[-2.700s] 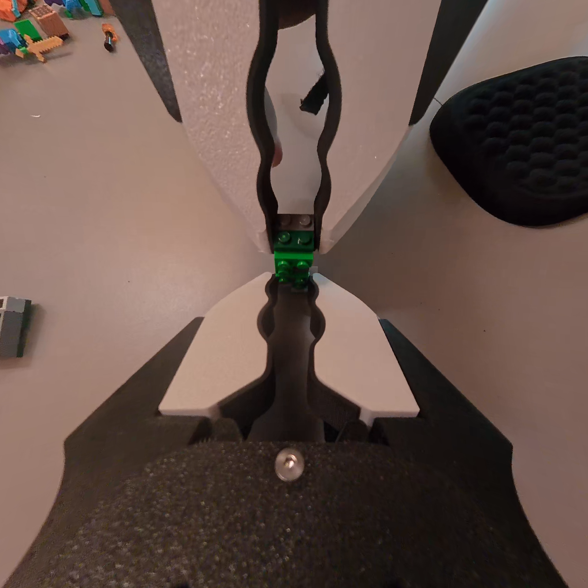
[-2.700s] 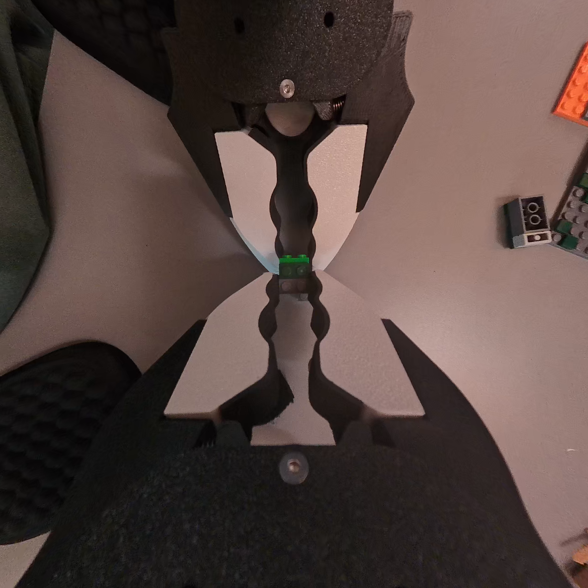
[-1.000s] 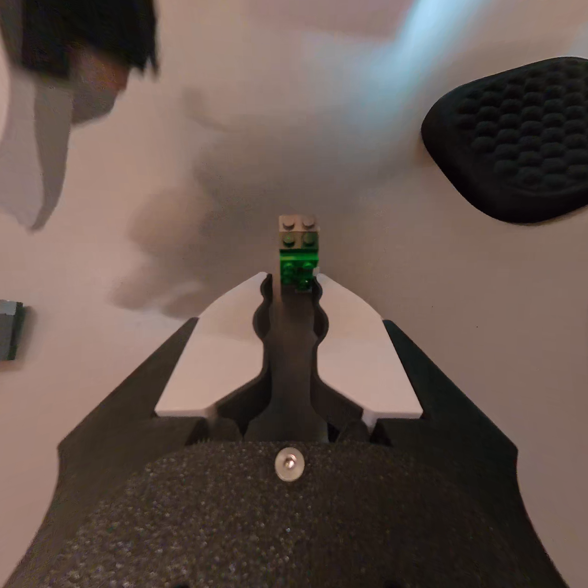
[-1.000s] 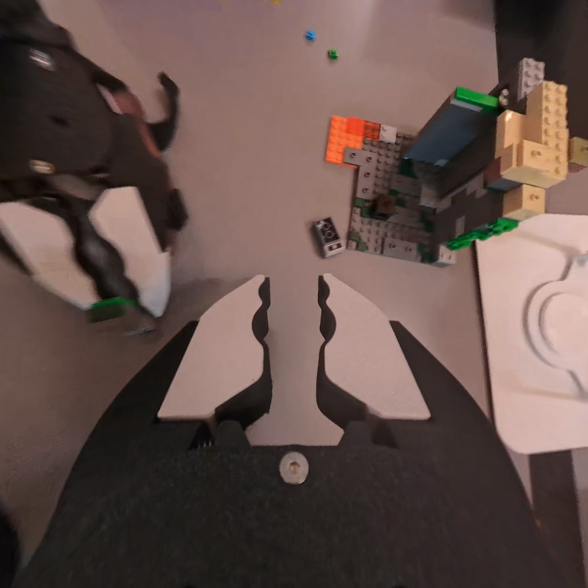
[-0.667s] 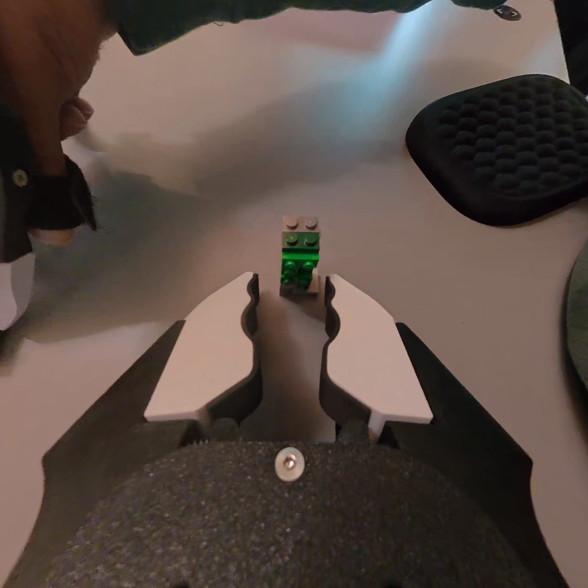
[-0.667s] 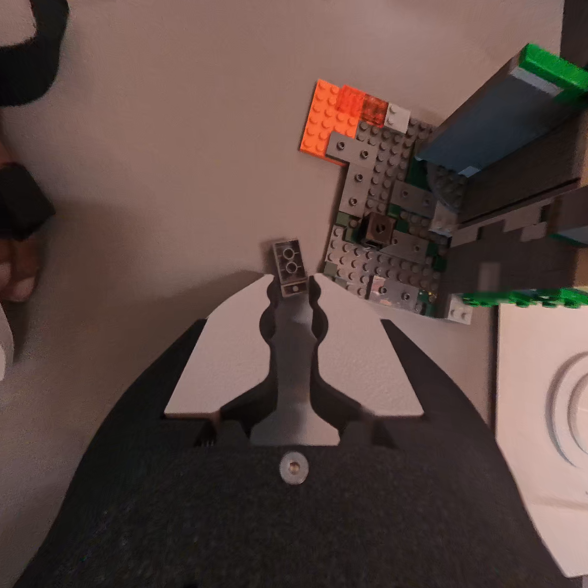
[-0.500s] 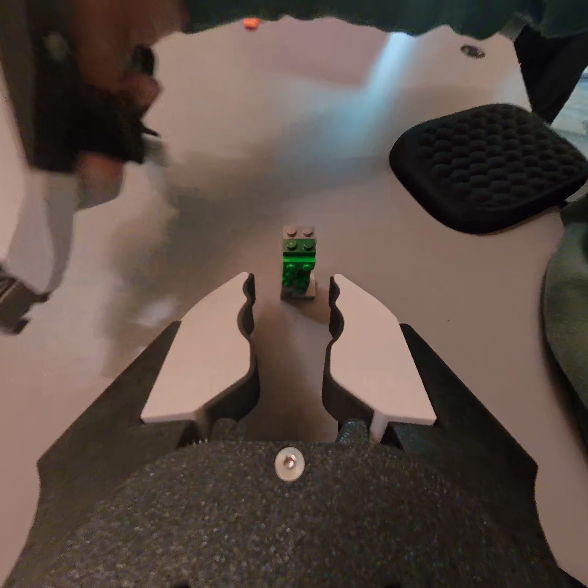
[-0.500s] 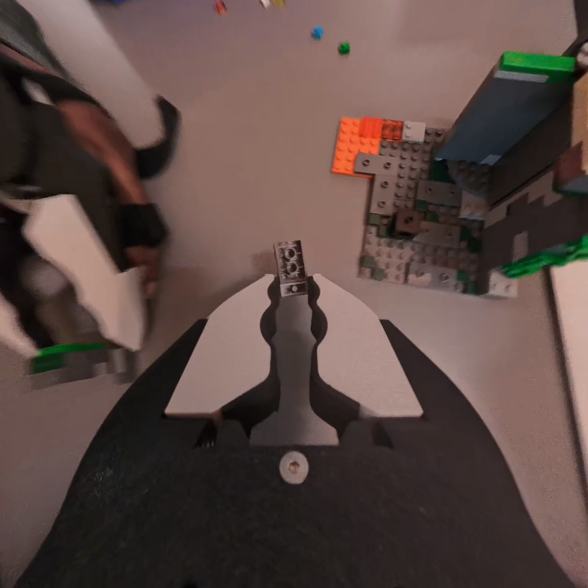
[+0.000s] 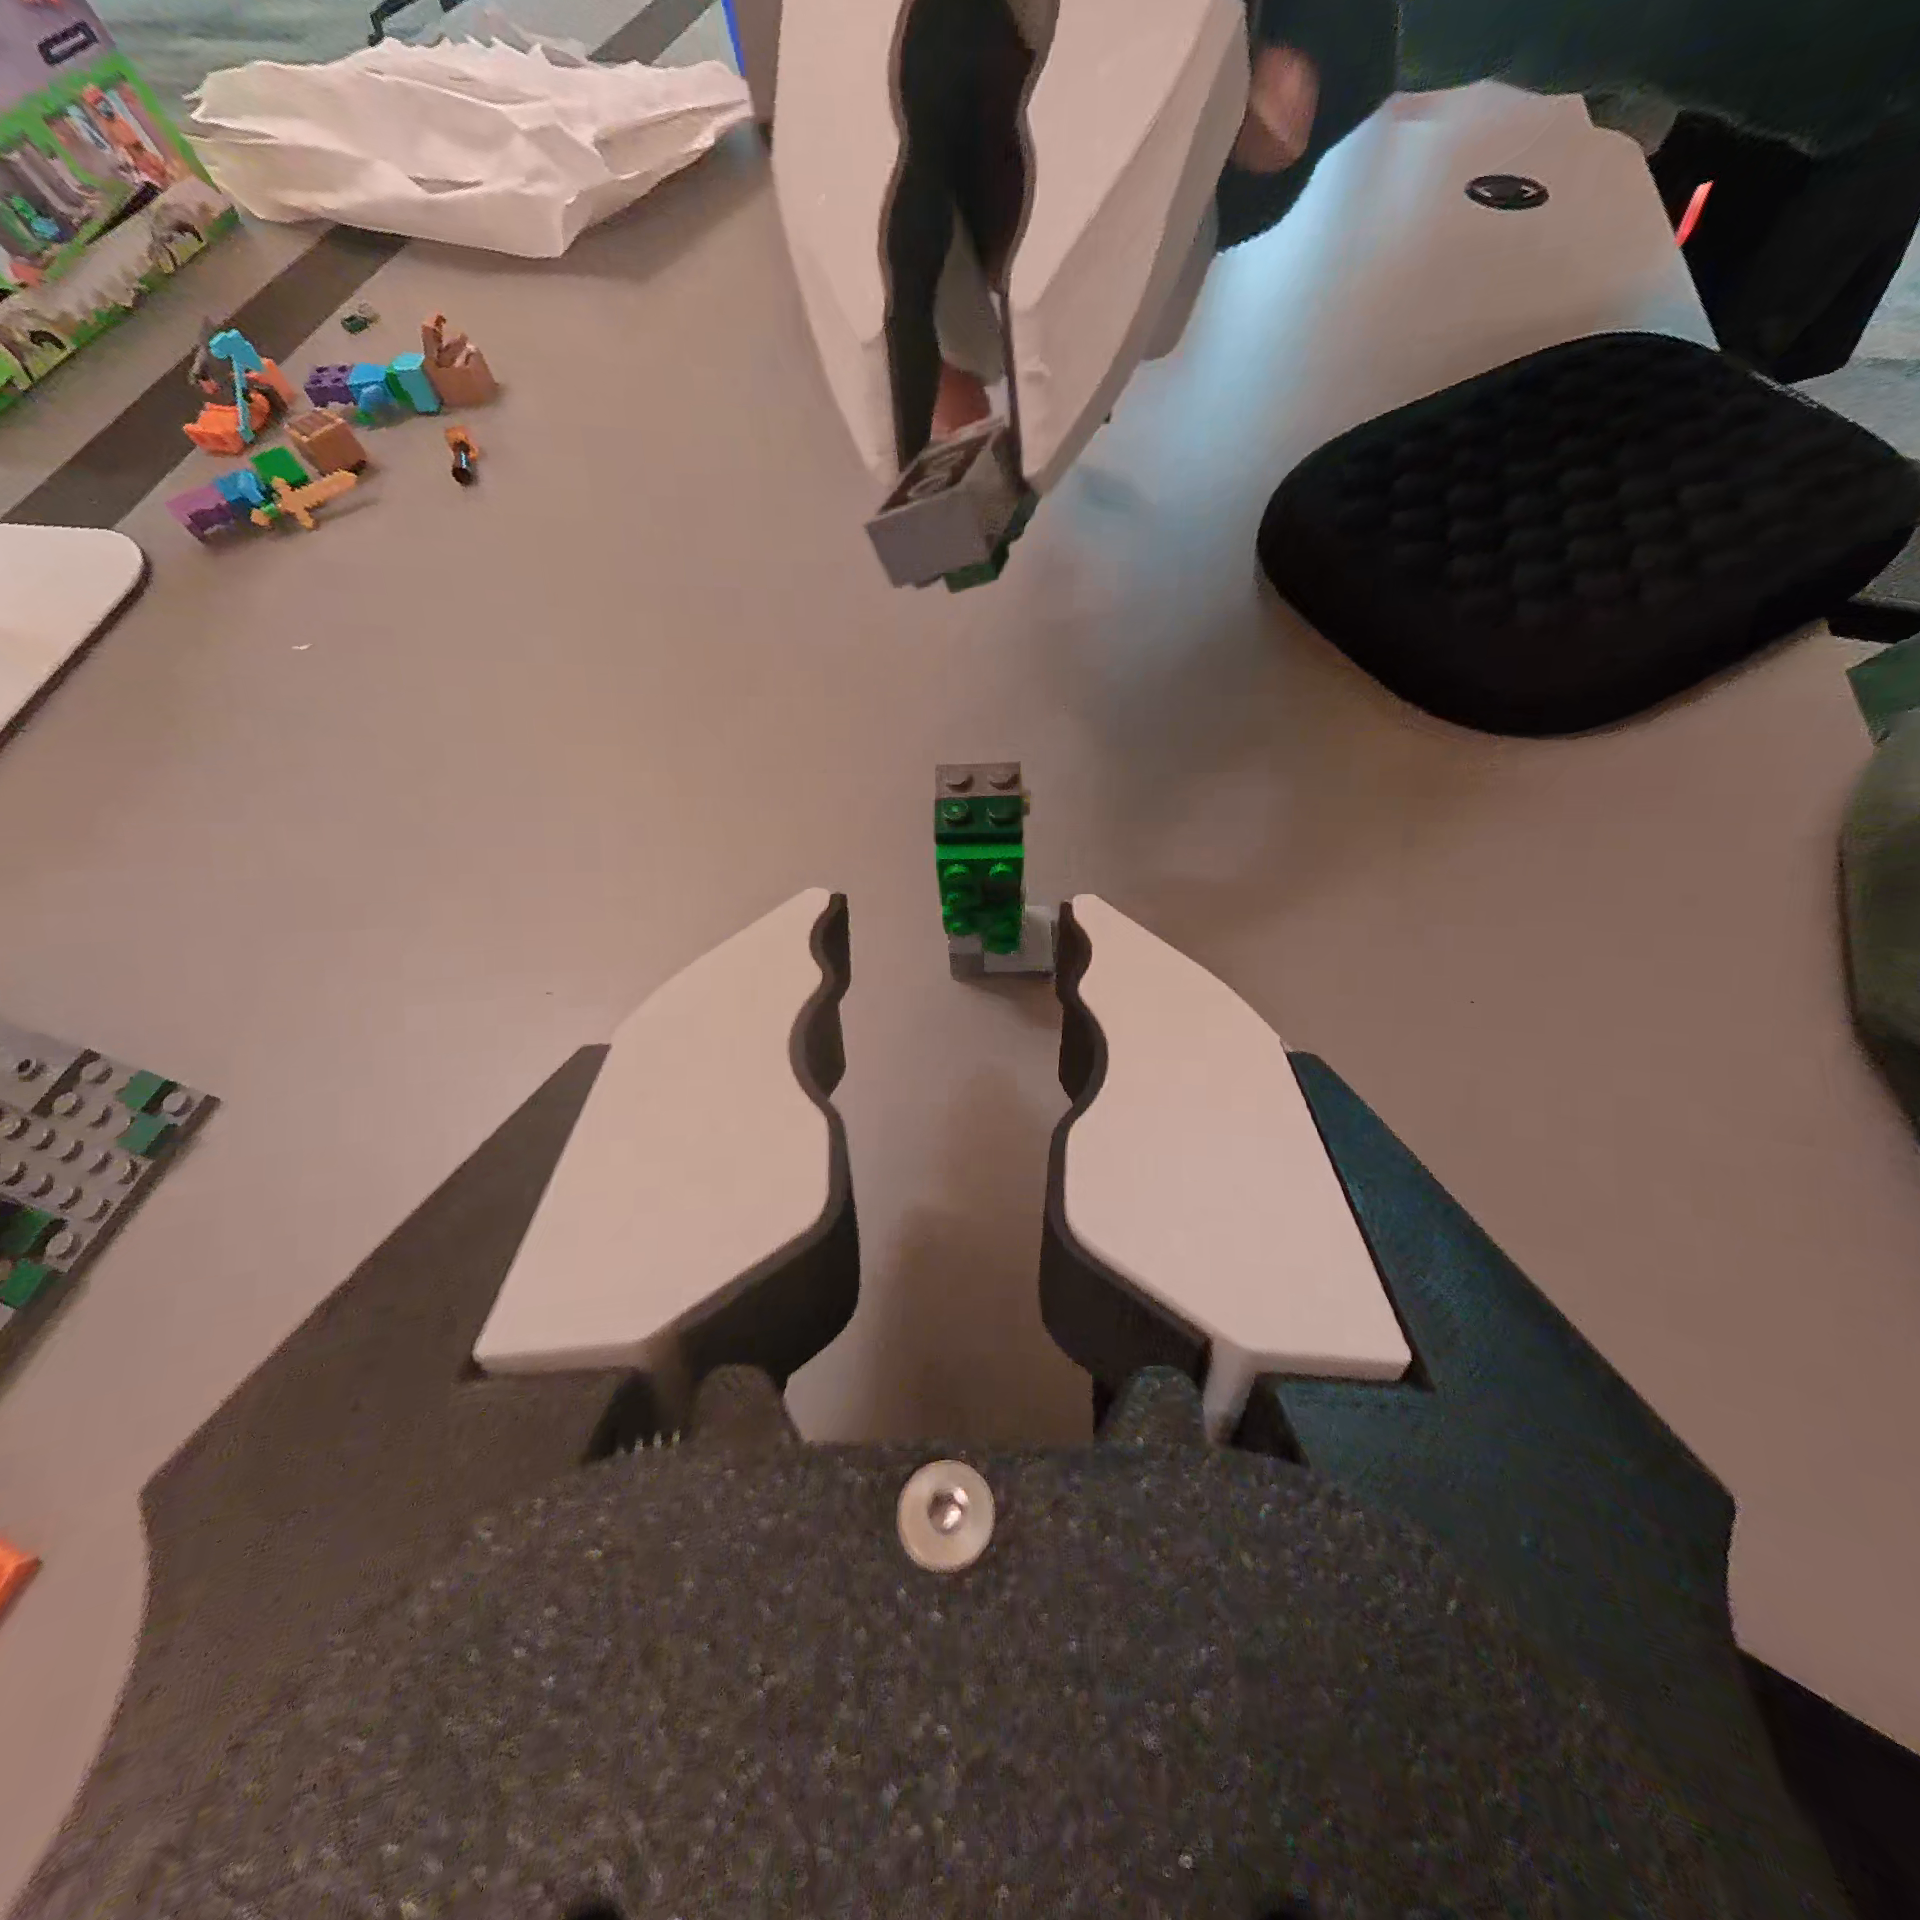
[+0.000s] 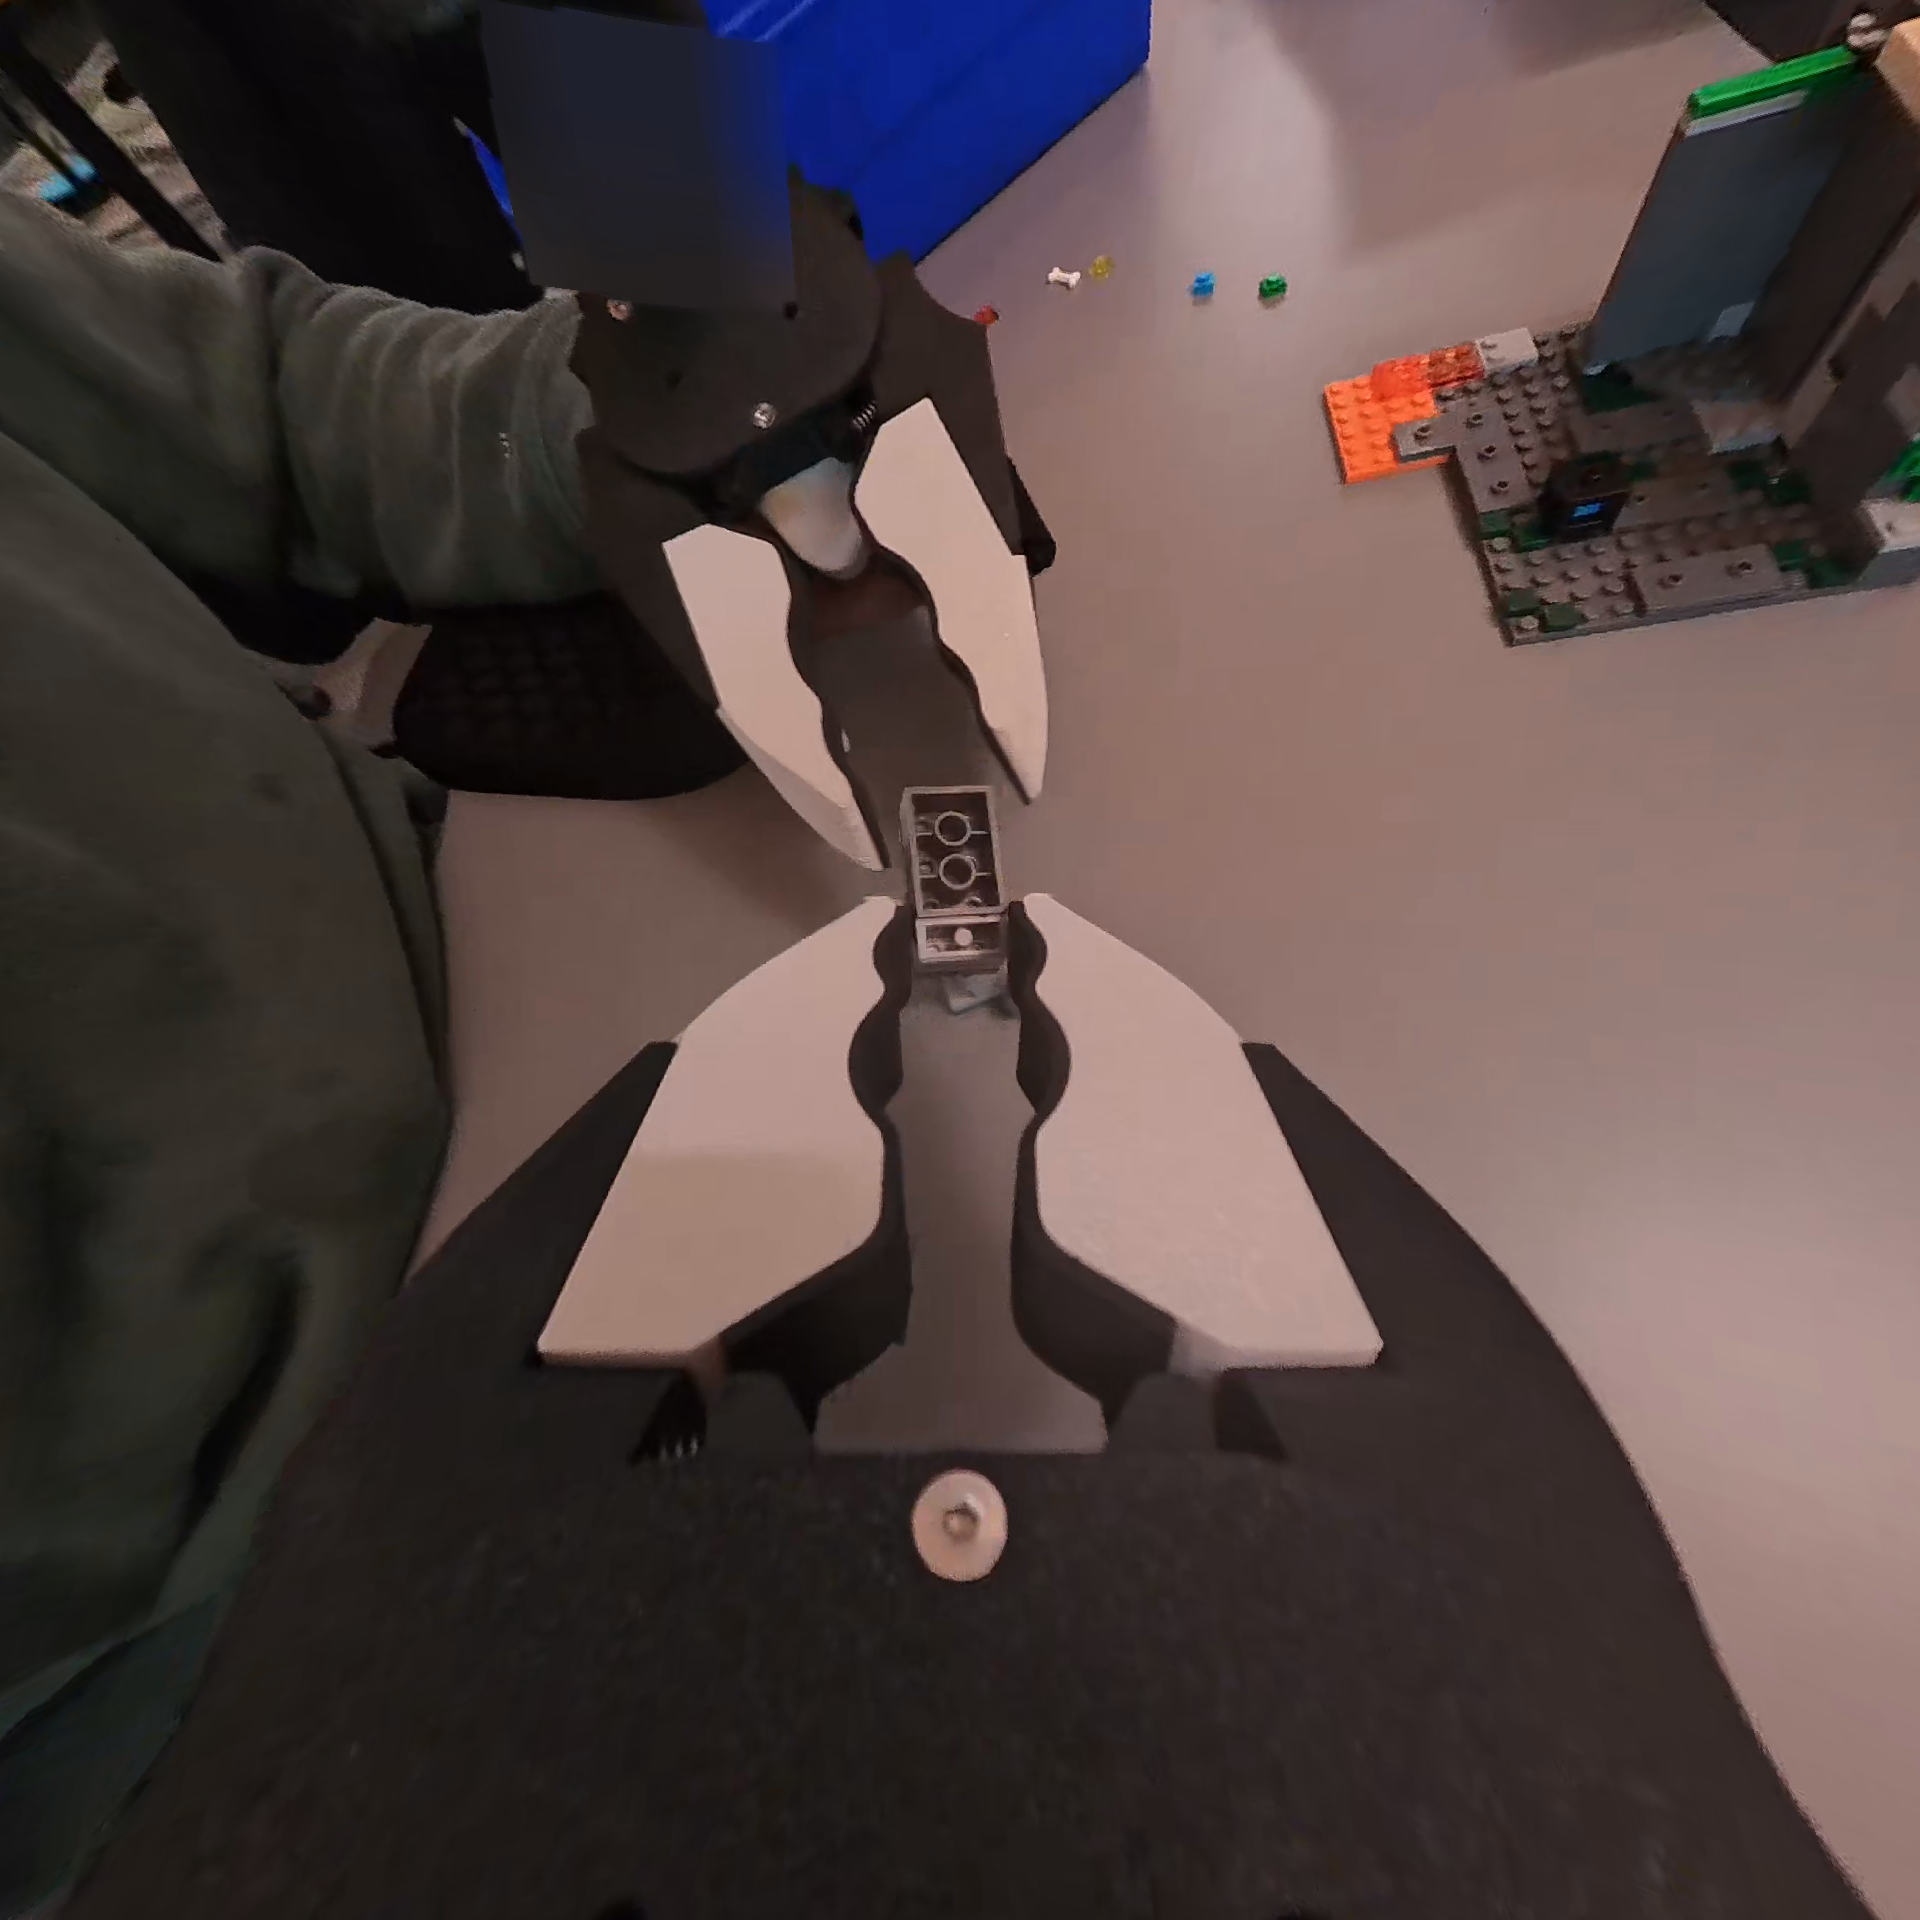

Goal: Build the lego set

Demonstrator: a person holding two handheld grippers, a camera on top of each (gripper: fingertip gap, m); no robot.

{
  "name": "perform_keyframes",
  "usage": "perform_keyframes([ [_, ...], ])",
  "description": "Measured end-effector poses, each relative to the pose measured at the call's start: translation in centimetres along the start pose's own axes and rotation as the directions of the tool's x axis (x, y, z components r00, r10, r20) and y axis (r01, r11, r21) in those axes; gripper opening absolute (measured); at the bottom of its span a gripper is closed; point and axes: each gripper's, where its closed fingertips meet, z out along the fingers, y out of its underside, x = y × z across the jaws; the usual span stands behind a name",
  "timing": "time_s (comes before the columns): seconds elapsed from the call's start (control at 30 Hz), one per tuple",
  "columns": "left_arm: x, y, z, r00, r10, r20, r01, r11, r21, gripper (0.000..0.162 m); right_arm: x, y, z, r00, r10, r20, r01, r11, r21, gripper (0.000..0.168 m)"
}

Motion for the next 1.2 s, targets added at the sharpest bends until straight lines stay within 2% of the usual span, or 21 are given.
perform_keyframes([
  [0.13, -0.3, -0.7, -1.0, 1.0, 0.01, 0.029, -0.011, 0.999, 0.034, 0.035, -0.9, -0.3, -0.8, 0.999, 0.032, -0.019, -0.031, 0.999, 0.03, 0.017],
  [0.37, -0.2, -2.2, -1.9, 0.994, 0.079, 0.079, -0.088, 0.99, 0.111, 0.029, -2.2, -0.3, -0.7, 0.982, 0.185, 0.029, -0.187, 0.98, 0.066, 0.017],
  [0.57, 2.4, -5.4, -2.3, 0.969, 0.239, 0.068, -0.248, 0.939, 0.237, 0.03, -4.7, -0.7, 0.5, 0.901, 0.338, 0.273, -0.369, 0.927, 0.07, 0.017],
  [0.8, 4.7, -7.6, -3.5, 0.957, 0.29, 0.022, -0.276, 0.882, 0.381, 0.021, -6.8, -2.2, -0.2, 0.741, 0.401, 0.538, -0.516, 0.853, 0.075, 0.017],
  [0.9, 4.9, -7.9, -3.8, 0.966, 0.258, -0.02, -0.228, 0.885, 0.406, 0.017, -7.4, -2.2, 0.0, 0.704, 0.401, 0.586, -0.535, 0.842, 0.066, 0.017],
  [1.07, 4.5, -7.8, -3.7, 0.985, 0.114, -0.128, -0.051, 0.909, 0.414, 0.014, -6.8, -2.3, -0.2, 0.681, 0.409, 0.607, -0.576, 0.811, 0.101, 0.018],
  [1.2, 3.1, -7.2, -3.2, 0.976, -0.085, -0.203, 0.152, 0.926, 0.345, 0.014, -5.6, -2.3, -0.6, 0.728, 0.383, 0.569, -0.564, 0.807, 0.178, 0.021],
])
